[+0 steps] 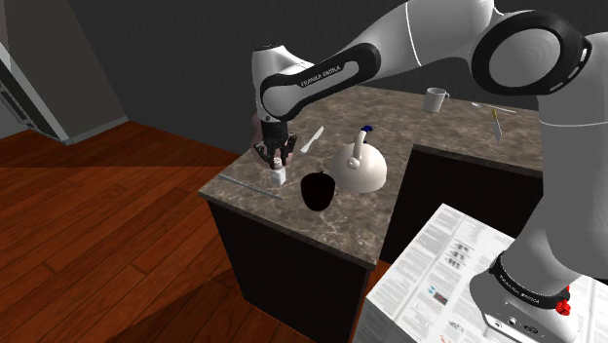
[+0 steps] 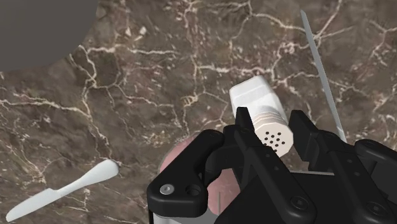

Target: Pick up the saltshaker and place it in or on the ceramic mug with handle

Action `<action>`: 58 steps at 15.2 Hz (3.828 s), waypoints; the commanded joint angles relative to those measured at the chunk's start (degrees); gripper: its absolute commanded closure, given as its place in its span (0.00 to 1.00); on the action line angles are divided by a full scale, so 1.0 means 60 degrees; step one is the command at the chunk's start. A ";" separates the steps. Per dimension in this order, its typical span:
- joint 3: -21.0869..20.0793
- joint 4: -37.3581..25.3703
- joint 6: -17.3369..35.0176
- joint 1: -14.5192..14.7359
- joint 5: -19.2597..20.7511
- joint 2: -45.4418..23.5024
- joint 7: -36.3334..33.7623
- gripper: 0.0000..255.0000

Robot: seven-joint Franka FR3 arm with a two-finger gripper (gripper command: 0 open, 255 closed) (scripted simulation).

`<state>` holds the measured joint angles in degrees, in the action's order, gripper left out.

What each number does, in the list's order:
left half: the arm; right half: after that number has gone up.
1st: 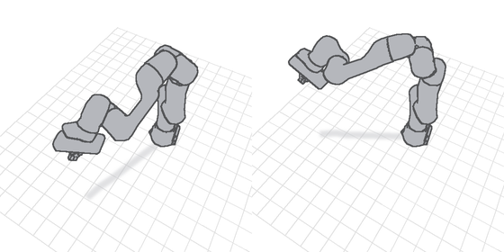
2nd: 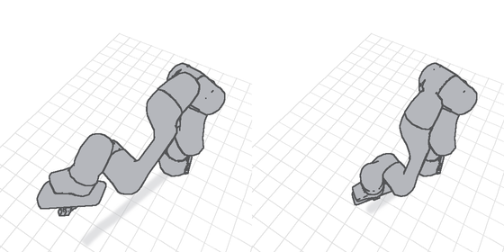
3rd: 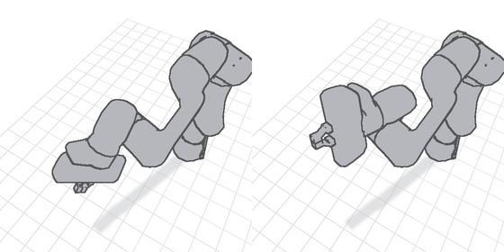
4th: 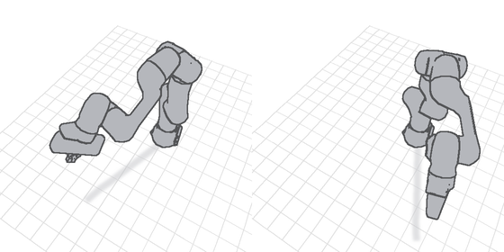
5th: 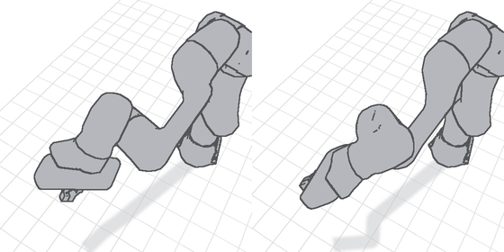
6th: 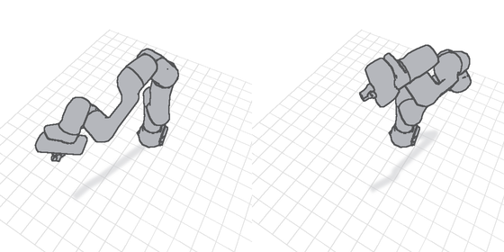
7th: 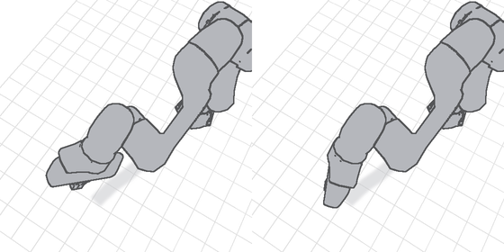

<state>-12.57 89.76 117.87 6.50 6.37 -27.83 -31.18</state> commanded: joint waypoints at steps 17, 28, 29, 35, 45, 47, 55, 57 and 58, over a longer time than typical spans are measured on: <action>-0.0082 -0.1454 -0.1936 0.0017 -0.0150 0.0495 0.0104 1.00; -0.0104 -0.2926 -0.3369 0.0102 -0.0160 0.0459 0.0138 1.00; -0.0105 -0.3088 -0.3509 0.0114 -0.0156 0.0438 0.0140 1.00; -0.0168 -0.2364 -0.3670 0.0007 -0.0328 0.1337 0.0140 1.00; -0.0232 0.2127 -0.3211 -0.0293 -0.1300 0.5481 0.0350 1.00; -0.0215 0.2675 -0.3129 -0.0281 -0.1414 0.5960 0.0386 1.00; -0.0230 0.3724 -0.2100 -0.0268 -0.1429 0.5980 0.0398 1.00; -0.0236 0.3964 -0.1844 -0.0265 -0.1429 0.5963 0.0398 1.00; -0.0240 0.4080 -0.1717 -0.0263 -0.1428 0.5952 0.0397 1.00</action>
<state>-13.97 113.75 106.94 4.90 -2.21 7.99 -28.75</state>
